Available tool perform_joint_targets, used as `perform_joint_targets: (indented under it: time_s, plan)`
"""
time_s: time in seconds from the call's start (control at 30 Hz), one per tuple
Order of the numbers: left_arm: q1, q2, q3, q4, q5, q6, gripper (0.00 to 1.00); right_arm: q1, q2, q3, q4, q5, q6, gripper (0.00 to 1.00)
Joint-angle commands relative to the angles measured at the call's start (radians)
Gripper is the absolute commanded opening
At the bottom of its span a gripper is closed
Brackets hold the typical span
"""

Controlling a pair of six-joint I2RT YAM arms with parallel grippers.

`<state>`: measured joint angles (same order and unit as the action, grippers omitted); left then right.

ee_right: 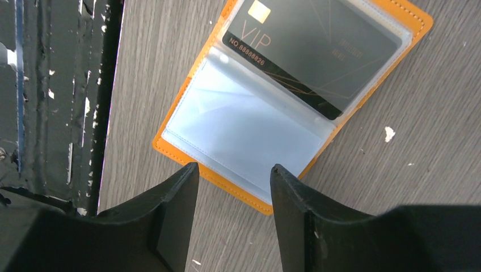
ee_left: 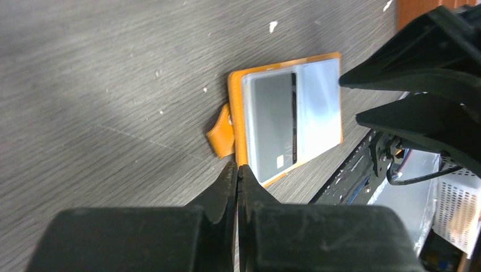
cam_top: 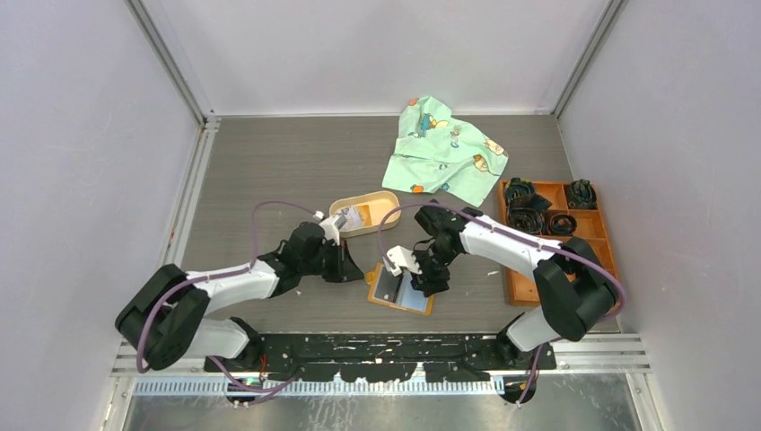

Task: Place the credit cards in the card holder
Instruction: Close the card holder at the center of the board.

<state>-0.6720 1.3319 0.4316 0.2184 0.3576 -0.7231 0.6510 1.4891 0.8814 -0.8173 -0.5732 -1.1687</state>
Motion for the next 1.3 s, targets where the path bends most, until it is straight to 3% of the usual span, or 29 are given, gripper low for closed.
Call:
perform_joint_targets:
  time_s: [0.0,0.07,0.23,0.37,0.57,0.97,1.27]
  plan:
    - [0.004,-0.070,0.059,-0.084,-0.029,0.083,0.00,0.004,-0.045,-0.003,-0.010,0.028,-0.048,0.55]
    - [0.005,-0.061,0.072,-0.114,-0.038,0.070,0.01,0.004,-0.041,-0.002,-0.013,0.027,-0.047,0.55]
    - [0.004,0.027,0.082,-0.097,-0.023,0.010,0.27,0.004,-0.041,-0.001,-0.016,0.024,-0.050,0.55]
    - [0.005,0.098,0.105,-0.077,-0.022,-0.019,0.35,0.003,-0.033,-0.002,-0.021,0.022,-0.050,0.55]
    - [0.002,0.147,0.142,-0.108,-0.032,-0.039,0.36,0.011,-0.002,-0.012,-0.020,0.031,-0.063,0.55]
    - [-0.028,0.252,0.166,-0.063,0.013,-0.077,0.32,0.126,0.095,-0.019,-0.019,0.200,-0.091,0.53]
    - [-0.039,0.269,0.151,0.000,0.044,-0.112,0.22,0.147,0.120,-0.006,-0.036,0.222,-0.089,0.51]
